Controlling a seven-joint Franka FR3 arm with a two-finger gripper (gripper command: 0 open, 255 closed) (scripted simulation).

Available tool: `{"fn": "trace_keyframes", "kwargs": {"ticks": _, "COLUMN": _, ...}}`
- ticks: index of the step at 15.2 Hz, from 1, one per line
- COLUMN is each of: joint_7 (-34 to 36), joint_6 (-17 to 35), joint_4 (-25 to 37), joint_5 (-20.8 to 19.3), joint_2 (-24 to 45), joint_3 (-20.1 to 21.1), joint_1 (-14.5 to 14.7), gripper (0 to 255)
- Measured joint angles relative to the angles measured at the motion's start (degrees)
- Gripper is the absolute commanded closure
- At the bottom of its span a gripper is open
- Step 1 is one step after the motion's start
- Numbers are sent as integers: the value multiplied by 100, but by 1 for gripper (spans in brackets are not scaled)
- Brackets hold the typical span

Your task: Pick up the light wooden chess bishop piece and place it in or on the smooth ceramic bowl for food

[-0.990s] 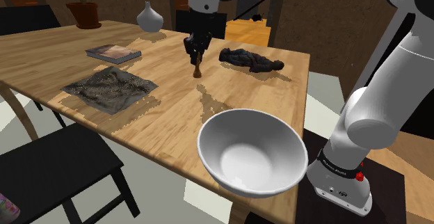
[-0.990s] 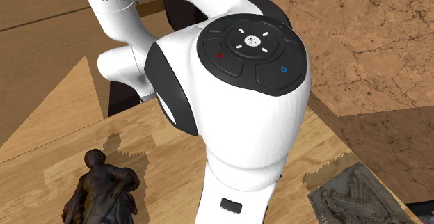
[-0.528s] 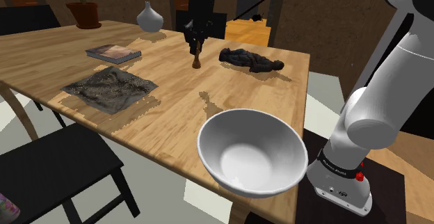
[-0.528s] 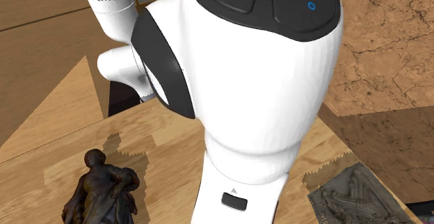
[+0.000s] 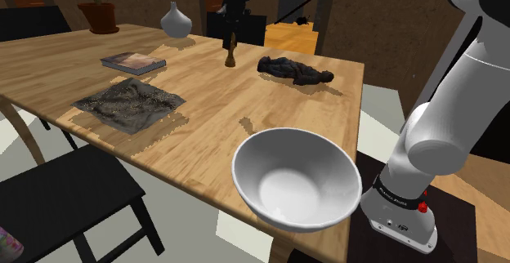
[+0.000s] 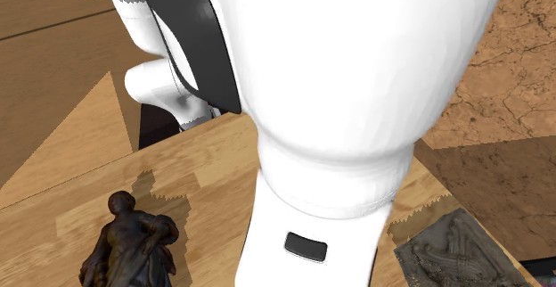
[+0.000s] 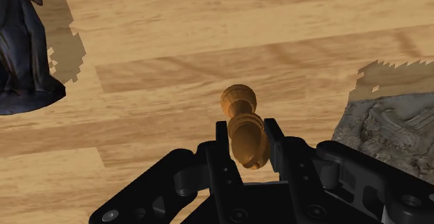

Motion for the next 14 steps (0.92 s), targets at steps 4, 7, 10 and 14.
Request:
{"fn": "trace_keyframes", "kwargs": {"ticks": 4, "joint_7": 6, "joint_6": -339, "joint_4": 438, "joint_5": -27, "joint_2": 102, "joint_3": 5, "joint_1": -2, "gripper": 255}}
{"fn": "trace_keyframes", "kwargs": {"ticks": 7, "joint_7": 26, "joint_6": -566, "joint_4": 750, "joint_5": -55, "joint_2": 192, "joint_3": 19, "joint_1": 6, "gripper": 255}}
{"fn": "trace_keyframes", "kwargs": {"ticks": 10, "joint_7": 67, "joint_6": -776, "joint_4": 955, "joint_5": -59, "joint_2": 188, "joint_3": 41, "joint_1": 25, "gripper": 255}}
{"fn": "trace_keyframes", "kwargs": {"ticks": 14, "joint_7": 363, "joint_6": -848, "joint_4": 614, "joint_5": 32, "joint_2": -240, "joint_3": 199, "joint_1": 168, "gripper": 255}}
